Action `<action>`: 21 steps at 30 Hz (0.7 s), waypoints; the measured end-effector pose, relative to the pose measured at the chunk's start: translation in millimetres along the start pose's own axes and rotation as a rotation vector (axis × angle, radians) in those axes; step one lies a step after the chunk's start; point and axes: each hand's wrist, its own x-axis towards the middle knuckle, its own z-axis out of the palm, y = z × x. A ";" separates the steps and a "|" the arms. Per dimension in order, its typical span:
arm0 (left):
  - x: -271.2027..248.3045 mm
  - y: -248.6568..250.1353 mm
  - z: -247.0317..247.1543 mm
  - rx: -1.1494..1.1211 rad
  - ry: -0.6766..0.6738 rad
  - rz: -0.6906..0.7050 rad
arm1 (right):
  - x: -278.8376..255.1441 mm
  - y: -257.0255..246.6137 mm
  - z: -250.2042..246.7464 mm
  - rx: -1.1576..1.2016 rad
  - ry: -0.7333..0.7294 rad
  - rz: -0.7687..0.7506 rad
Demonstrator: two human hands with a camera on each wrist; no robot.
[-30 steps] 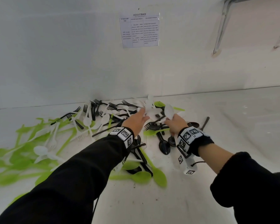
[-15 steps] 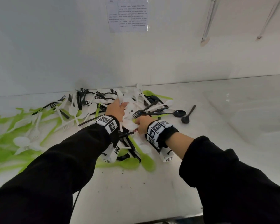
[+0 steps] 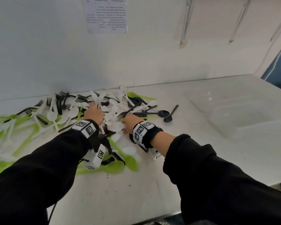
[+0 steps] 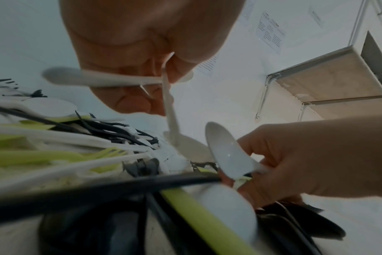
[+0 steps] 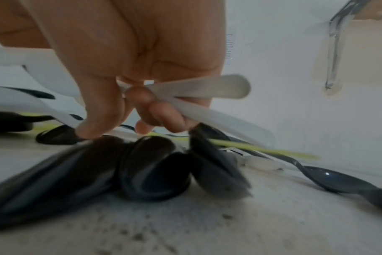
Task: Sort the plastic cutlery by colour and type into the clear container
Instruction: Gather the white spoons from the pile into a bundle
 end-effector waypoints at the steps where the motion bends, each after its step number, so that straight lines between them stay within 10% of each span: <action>1: -2.1 1.1 -0.4 -0.022 0.012 0.006 | -0.2 3.3 -2.3 0.027 0.013 0.007; 16: -20.7 10.2 10.0 -0.112 -0.036 -0.144 | -20.2 17.0 -5.1 0.404 0.238 0.145; 21: -27.7 8.0 13.8 0.029 0.005 -0.083 | -38.3 11.2 3.8 0.277 -0.004 0.068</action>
